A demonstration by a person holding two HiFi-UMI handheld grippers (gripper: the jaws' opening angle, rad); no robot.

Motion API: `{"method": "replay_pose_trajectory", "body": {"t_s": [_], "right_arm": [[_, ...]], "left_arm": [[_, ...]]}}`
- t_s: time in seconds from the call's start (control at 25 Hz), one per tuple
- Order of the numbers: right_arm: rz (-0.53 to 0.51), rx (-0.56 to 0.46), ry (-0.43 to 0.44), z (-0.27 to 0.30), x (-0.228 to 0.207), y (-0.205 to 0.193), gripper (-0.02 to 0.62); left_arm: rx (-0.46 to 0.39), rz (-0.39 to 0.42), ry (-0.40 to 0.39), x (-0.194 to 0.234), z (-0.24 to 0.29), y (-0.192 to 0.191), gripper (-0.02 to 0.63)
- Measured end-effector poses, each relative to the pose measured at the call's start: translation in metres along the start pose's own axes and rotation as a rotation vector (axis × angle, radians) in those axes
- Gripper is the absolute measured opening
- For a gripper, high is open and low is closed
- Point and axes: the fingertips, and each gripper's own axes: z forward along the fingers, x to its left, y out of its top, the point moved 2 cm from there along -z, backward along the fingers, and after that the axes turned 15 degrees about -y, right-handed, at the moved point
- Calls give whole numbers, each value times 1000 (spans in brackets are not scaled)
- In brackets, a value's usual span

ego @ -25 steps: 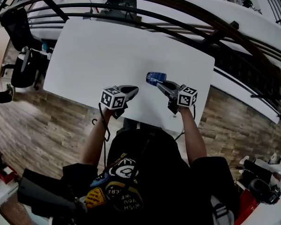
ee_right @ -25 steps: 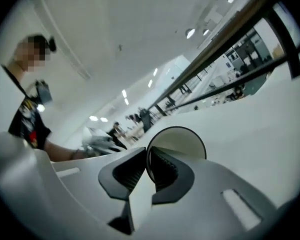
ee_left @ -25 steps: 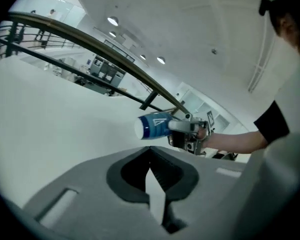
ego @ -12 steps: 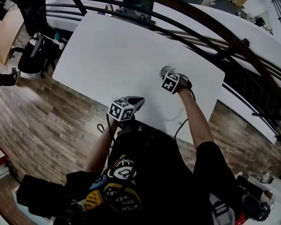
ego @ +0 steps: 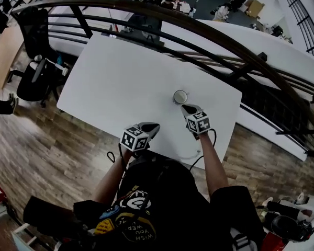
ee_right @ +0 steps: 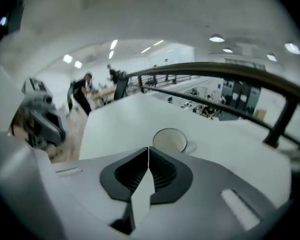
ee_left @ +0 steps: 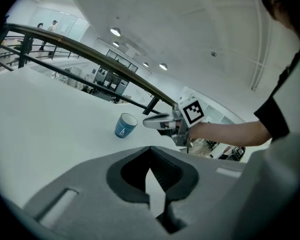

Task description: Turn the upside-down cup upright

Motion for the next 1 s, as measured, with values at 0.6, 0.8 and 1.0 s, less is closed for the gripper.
{"method": "replay_pose_trajectory", "body": {"t_s": [0.6, 0.8, 1.0], "right_arm": [[524, -339, 21, -211, 93, -100, -3], [489, -457, -9, -297, 105, -121, -3], [483, -437, -15, -350, 133, -184, -3]], "left_arm": [[63, 285, 58, -133, 35, -25, 5], [-36, 306, 113, -200, 28, -62, 5], [-34, 279, 136, -256, 18, -122, 5]]}}
